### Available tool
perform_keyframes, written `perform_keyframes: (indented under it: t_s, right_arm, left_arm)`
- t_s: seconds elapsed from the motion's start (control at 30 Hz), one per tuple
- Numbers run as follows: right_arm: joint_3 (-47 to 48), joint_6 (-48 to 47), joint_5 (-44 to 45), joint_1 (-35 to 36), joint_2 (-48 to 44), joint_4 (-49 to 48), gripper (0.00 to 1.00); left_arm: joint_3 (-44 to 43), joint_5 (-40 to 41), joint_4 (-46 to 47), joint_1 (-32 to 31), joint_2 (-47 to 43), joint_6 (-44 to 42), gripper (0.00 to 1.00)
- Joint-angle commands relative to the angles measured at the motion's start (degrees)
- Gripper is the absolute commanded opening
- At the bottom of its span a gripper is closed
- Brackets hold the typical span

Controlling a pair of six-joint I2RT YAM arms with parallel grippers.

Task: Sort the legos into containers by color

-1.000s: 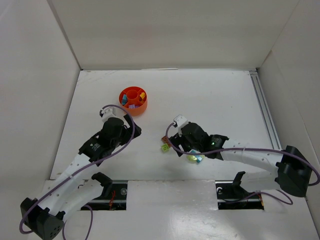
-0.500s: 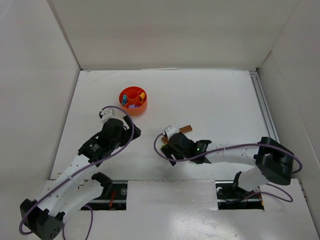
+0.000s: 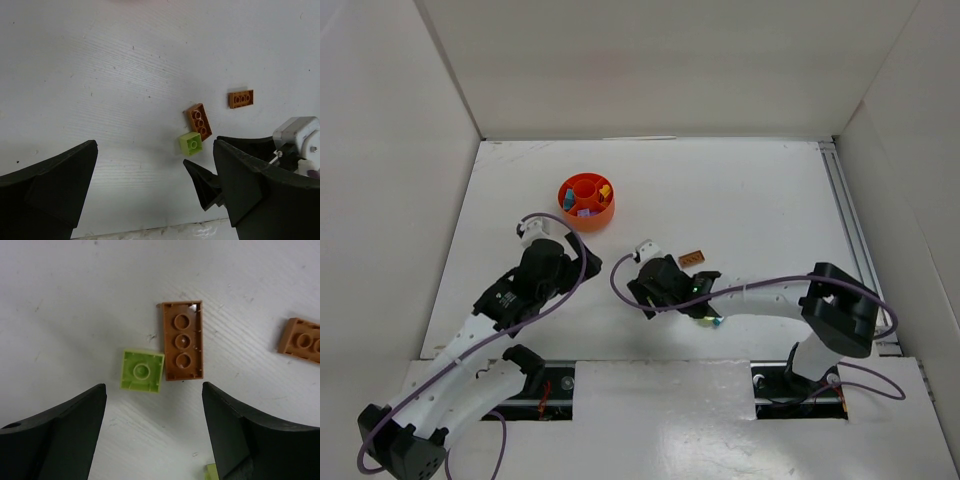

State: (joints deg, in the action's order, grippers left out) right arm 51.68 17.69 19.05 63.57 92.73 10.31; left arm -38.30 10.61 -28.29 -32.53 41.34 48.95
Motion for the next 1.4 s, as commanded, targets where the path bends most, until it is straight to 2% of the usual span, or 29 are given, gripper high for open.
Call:
perform_keyframes:
  t_s: [0.0, 0.13, 0.33, 0.57, 0.7, 1.0, 1.2, 1.37]
  right_arm:
    - [5.3, 1.5, 7.3, 0.2, -1.3, -0.5, 0.82]
    - [10.6, 0.3, 11.7, 0.2, 3.2, 3.0, 0.83]
    - [14.1, -0.2, 12.4, -1.9, 7.8, 2.4, 0.83]
    - [14.1, -2.7, 3.5, -7.7, 10.5, -0.9, 0.78]
    - [12.8, -4.1, 0.8, -7.7, 11.2, -2.0, 0.74]
    - [9.1, -5.7, -6.3, -7.7, 11.8, -5.2, 0.73]
    - [8.1, -5.7, -6.2, -7.7, 12.4, -5.2, 0.62]
    - [6.9, -5.0, -3.3, -7.7, 11.9, -5.2, 0.43]
  left_arm:
    - [0.6, -0.3, 2.0, -0.2, -0.7, -0.7, 1.0]
    - [0.6, -0.3, 2.0, -0.2, -0.7, -0.7, 1.0]
    - [0.6, 0.2, 2.0, -0.2, -1.3, -0.7, 1.0]
    - [0.6, 0.7, 1.5, -0.2, -2.4, -0.7, 1.0]
    - [0.6, 1.4, 1.5, -0.2, -2.4, 0.0, 1.0]
    - [0.6, 2.0, 1.5, -0.2, -3.5, 0.0, 1.0]
    - [0.6, 2.0, 1.0, -0.2, -3.5, 0.0, 1.0]
    - [0.6, 2.0, 1.0, -0.2, -3.5, 0.5, 1.0]
